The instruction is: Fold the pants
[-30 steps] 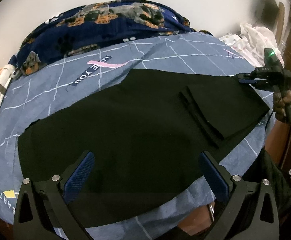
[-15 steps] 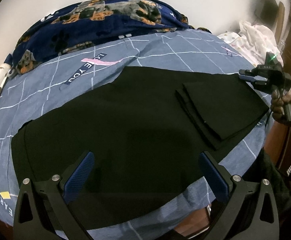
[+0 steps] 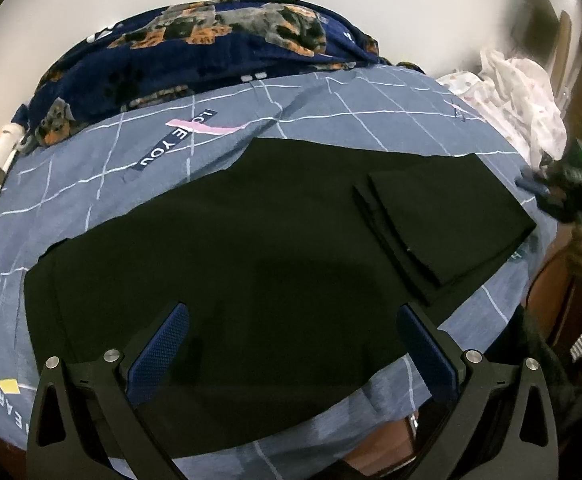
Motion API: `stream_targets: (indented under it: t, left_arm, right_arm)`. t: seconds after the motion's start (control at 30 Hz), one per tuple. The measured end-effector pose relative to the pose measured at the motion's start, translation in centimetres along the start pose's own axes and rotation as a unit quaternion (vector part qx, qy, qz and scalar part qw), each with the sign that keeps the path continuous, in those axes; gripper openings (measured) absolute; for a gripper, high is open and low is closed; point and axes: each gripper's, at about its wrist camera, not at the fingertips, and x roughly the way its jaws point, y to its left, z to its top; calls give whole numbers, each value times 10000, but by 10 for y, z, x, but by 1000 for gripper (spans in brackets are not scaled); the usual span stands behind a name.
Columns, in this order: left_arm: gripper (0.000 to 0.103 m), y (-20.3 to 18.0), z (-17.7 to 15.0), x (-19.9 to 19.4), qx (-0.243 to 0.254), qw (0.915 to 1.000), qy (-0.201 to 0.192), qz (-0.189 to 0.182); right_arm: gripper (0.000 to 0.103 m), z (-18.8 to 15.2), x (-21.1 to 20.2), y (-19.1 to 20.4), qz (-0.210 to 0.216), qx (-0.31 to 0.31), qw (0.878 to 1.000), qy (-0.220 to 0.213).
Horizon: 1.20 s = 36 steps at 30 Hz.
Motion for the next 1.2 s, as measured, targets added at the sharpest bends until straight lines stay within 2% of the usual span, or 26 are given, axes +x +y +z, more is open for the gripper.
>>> stream_targets:
  t: [0.07, 0.13, 0.23, 0.43, 0.53, 0.63, 0.9, 1.1, 1.2]
  left_arm:
    - [103, -2, 0, 0, 4, 10000, -3, -21]
    - [103, -3, 0, -1, 45, 10000, -16, 5]
    - [103, -4, -1, -5, 86, 9999, -88, 16]
    - [103, 1, -5, -9, 8, 9998, -133, 139]
    - [103, 5, -7, -10, -21, 9996, -149, 249]
    - [103, 9, -9, -12, -5, 9991, -165, 386]
    - [103, 19, -11, -13, -96, 9983, -195, 534]
    - [103, 23, -13, -17, -86, 9976, -191, 666]
    - [103, 27, -14, -21, -109, 9969, -186, 761]
  right_arm:
    - [20, -19, -3, 1, -15, -98, 9998, 153]
    - [20, -29, -1, -2, -223, -159, 9993, 258]
    - [15, -40, 3, -19, -398, 69, 9988, 283]
    - [13, -40, 11, -19, -676, 67, 9971, 340]
    - [19, -39, 10, -9, -830, -49, 9960, 340]
    - [19, -39, 9, 11, -919, -322, 9948, 283]
    - [28, -50, 40, 79, -440, -869, 9938, 534]
    - [39, -70, 83, 113, 106, -867, 9924, 863]
    - [43, -83, 103, 123, 171, -942, 9894, 1089]
